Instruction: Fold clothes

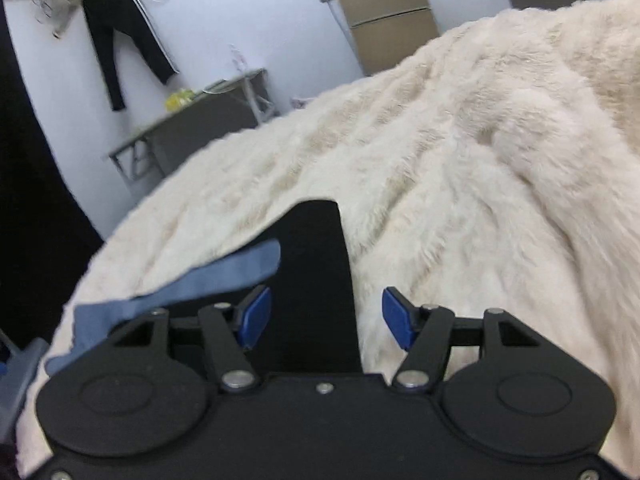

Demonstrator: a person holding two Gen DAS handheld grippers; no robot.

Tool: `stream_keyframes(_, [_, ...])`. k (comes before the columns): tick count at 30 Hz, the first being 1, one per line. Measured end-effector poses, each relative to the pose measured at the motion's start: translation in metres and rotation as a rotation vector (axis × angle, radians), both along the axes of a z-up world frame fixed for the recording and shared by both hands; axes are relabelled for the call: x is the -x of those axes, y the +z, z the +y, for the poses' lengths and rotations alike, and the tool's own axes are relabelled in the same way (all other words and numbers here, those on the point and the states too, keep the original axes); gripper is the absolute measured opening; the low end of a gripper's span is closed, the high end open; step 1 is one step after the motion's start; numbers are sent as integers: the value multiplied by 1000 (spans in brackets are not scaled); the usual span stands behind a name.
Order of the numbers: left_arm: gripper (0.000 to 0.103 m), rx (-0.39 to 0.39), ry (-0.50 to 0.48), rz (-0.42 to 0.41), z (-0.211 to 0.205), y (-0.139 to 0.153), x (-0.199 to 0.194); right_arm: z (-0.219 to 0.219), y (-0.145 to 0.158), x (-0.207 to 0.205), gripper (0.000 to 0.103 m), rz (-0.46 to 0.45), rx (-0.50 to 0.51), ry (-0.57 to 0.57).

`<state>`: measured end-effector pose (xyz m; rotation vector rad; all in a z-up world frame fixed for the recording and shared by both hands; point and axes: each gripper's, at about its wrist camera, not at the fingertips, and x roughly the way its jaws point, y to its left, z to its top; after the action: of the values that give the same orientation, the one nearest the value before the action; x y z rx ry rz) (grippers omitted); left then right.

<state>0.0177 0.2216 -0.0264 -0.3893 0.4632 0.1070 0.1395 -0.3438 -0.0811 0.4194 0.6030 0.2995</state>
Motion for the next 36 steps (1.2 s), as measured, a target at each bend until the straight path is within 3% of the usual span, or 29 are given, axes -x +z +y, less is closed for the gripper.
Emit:
stream_keyframes(4, [102,-60,-93,-7,-21,2,-11,-1,-19,-24,60,77,-105,82])
stream_keyframes(6, [100,-127,-231,-81,-44,7,-17,1,-28,-31,60,104,-147,104])
stream_keyframes(7, [89,-223,-344,-151,-66,12,-21,-2,-30,-32,60,113,-170,104])
stream_keyframes(8, [70,-264,-377,-163,-74,13,-22,-4,-33,-33,59,121,-192,105])
stream_keyframes(9, [61,-381,-474,-179,-99,15,-30,-6,-34,-35,52,134,-214,101])
stream_keyframes(10, [44,-470,-560,-156,-122,15,-43,-8,-31,-37,45,149,-237,98])
stream_keyframes(11, [33,-492,-604,-134,-133,14,-52,-11,-30,-39,44,162,-259,99])
stream_keyframes(13, [23,-494,-746,-62,-160,8,-87,-16,-32,-44,43,195,-274,107])
stream_keyframes(15, [10,-513,-813,-21,-174,1,-106,-20,-34,-46,43,205,-277,116])
stream_keyframes(16, [10,-529,-873,15,-184,-5,-121,-19,-37,-48,44,210,-282,123])
stream_keyframes(20, [10,-510,-945,84,-193,-21,-147,-19,-40,-50,43,237,-303,123])
stream_keyframes(22, [10,-512,-950,104,-194,-28,-151,-17,-33,-49,27,239,-297,122])
stream_keyframes(24, [11,-500,-942,112,-192,-35,-156,-12,-18,-45,21,223,-267,132])
stream_keyframes(32, [11,-433,-910,84,-185,-37,-162,27,68,-37,13,155,-107,179])
stream_keyframes(36, [11,-375,-877,92,-184,-41,-173,45,105,-33,9,116,-88,201])
